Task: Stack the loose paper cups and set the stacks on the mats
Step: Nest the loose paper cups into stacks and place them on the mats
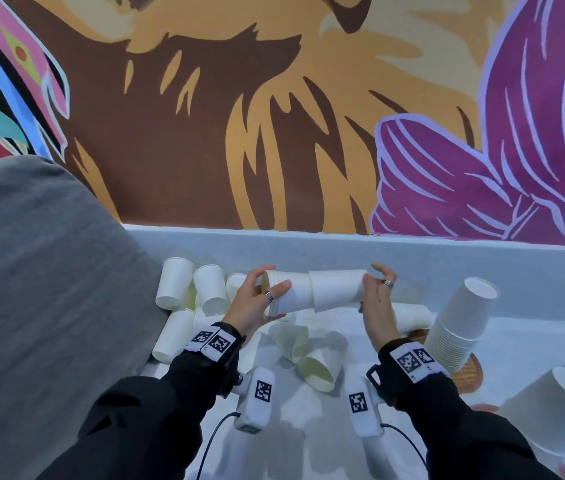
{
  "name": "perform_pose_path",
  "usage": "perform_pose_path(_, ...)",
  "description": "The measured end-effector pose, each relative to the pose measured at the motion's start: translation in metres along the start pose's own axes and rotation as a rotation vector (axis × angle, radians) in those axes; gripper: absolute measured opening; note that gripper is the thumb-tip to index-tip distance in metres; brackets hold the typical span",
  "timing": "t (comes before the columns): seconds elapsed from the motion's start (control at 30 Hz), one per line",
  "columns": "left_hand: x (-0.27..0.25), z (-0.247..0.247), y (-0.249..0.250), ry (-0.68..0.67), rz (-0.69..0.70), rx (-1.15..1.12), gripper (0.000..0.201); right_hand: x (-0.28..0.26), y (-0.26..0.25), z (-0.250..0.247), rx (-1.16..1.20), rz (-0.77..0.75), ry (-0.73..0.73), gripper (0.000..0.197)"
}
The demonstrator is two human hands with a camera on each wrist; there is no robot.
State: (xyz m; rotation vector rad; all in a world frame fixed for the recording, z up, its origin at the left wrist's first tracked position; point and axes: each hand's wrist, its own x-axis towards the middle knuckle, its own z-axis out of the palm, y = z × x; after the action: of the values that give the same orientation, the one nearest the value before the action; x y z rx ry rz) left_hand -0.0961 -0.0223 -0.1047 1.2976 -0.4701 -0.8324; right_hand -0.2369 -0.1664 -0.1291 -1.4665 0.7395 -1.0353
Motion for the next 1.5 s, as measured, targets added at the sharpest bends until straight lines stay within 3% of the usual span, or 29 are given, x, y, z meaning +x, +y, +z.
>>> perform_pose_path(0.2,-0.001,0.006,0.004,-0.08,-0.051,0.022,0.047,-0.007,-0.002,0.017,-0.057,0.111,-0.258,0.025)
perform_pose_path(0.33,0.001,0.002,0.006,-0.055,-0.03,0.044,0.044,0.0,0.01,0.005,-0.173,0.169,-0.206,0.022)
perform_pose_path(0.4,0.003,-0.001,0.006,-0.011,-0.014,0.034,0.043,0.005,0.027,-0.004,-0.339,0.275,-0.226,0.036)
perform_pose_path(0.5,0.003,-0.005,0.007,0.036,-0.004,0.025,0.044,0.001,0.057,-0.014,-0.635,0.464,-0.366,0.08)
perform_pose_path(0.57,0.002,-0.007,0.007,0.045,-0.004,0.023,0.044,-0.007,0.073,-0.015,-0.809,0.5,-0.435,0.098)
perform_pose_path(0.7,0.001,-0.01,0.007,0.048,0.008,0.016,0.042,-0.016,0.09,-0.016,-0.979,0.477,-0.471,0.105)
perform_pose_path(0.83,0.0,-0.013,0.006,0.063,0.009,-0.004,0.042,-0.01,0.087,-0.024,-0.84,0.404,-0.415,0.095)
perform_pose_path(1.07,-0.003,-0.008,0.005,0.067,0.045,-0.011,0.042,0.011,0.028,-0.026,-0.294,0.067,0.068,0.082)
perform_pose_path(1.27,-0.005,0.004,0.011,0.023,0.055,-0.032,0.043,0.017,-0.02,-0.015,0.142,0.035,0.346,0.069)
perform_pose_path(1.37,-0.006,0.009,0.012,-0.027,0.051,-0.036,0.042,0.015,-0.03,-0.004,0.318,0.1,0.356,0.06)
perform_pose_path(1.5,-0.008,0.017,0.013,-0.081,0.034,-0.045,0.041,0.002,-0.035,0.017,0.375,0.172,0.161,0.049)
